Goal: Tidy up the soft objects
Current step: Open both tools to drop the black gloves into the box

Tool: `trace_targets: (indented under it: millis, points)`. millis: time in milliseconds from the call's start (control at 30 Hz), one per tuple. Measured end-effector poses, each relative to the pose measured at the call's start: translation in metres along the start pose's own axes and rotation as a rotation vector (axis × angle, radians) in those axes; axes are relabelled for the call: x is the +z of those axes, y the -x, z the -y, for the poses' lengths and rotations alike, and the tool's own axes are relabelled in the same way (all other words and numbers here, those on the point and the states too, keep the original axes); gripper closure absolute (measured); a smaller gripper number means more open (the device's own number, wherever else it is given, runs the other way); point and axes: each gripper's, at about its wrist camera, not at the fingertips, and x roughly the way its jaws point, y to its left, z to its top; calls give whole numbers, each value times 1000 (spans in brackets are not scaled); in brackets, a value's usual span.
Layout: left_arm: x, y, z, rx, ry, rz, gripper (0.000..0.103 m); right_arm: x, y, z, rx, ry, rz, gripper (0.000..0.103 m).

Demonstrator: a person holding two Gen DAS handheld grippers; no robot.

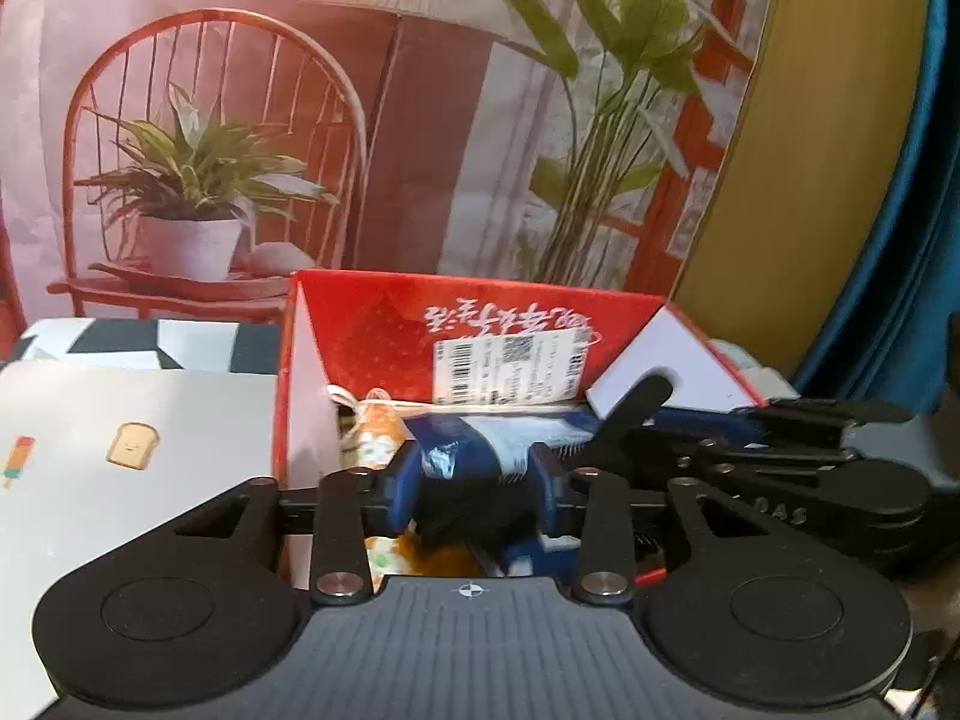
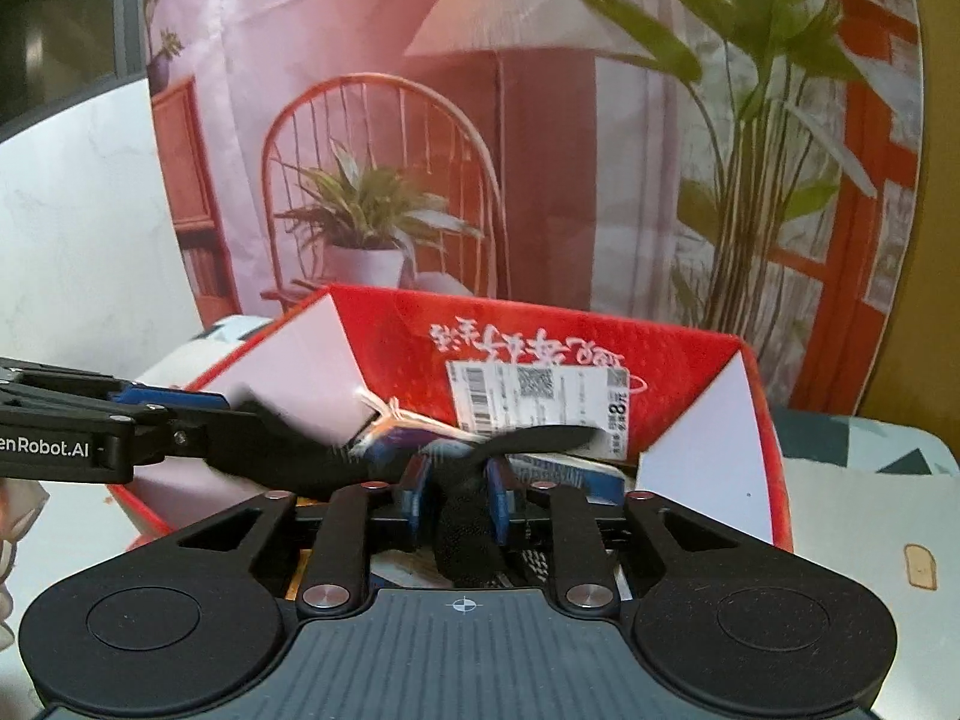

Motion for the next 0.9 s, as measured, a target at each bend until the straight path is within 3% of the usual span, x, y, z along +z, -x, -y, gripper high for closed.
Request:
trace_targets:
  millis: [100,233,367,400,467,500,900]
  points:
    - [0,3,-2,18,-10,10,49,-2,0,2,-36,-1,-13,70]
    - [0,15,-1,28,-26,29,38,-6,9,3,-64,3,-3,41]
    - [-4,33,3,48,-53,52,25,-10,26,1,-76,12,25,24]
    - [-6,39,4,52,-56,56,22,-12,31,1,-75,7,35,15]
    - [-12,50,6,70,-56,61,9,-16,42,0,-70,-6,57,5]
    - [-15,56,6,77,-56,66,7,-19,48,-1,-65,-14,66,0]
    - [-76,106,8,80,-39,10,3,-60,100,-21,-26,-63,114,0]
